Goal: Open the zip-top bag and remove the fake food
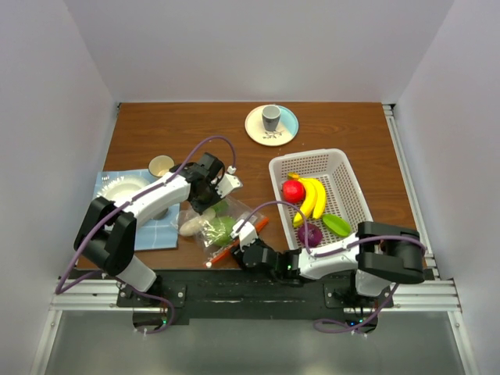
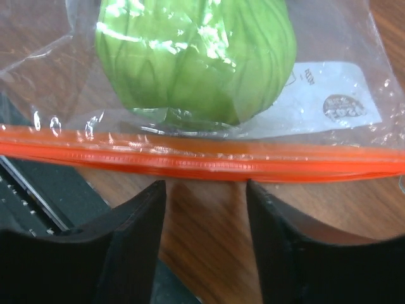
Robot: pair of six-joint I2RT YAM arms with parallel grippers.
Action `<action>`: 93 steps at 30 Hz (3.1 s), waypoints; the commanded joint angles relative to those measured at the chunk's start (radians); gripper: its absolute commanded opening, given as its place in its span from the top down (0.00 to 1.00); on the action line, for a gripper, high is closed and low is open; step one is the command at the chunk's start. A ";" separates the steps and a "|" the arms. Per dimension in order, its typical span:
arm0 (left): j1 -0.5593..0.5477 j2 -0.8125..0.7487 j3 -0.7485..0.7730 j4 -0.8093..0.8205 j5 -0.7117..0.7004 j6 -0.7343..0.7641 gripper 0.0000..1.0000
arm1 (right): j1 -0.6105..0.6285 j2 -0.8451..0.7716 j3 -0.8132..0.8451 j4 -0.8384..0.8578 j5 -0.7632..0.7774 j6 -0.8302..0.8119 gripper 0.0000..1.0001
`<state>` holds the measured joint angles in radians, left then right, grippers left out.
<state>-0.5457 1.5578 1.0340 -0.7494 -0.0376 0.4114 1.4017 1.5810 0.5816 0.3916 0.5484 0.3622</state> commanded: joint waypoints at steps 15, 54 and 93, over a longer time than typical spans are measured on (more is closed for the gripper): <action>-0.002 -0.013 -0.008 0.007 0.001 0.010 1.00 | -0.017 -0.208 -0.022 -0.025 -0.042 -0.016 0.61; -0.005 -0.008 0.012 -0.014 0.050 -0.006 1.00 | -0.044 0.089 0.149 0.179 0.010 -0.055 0.05; -0.048 0.088 0.009 0.022 0.084 -0.020 1.00 | -0.055 -0.076 0.049 0.094 -0.125 -0.039 0.57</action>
<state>-0.6014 1.5978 0.9901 -0.7006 0.0498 0.4026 1.3437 1.6234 0.6640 0.5549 0.4519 0.3195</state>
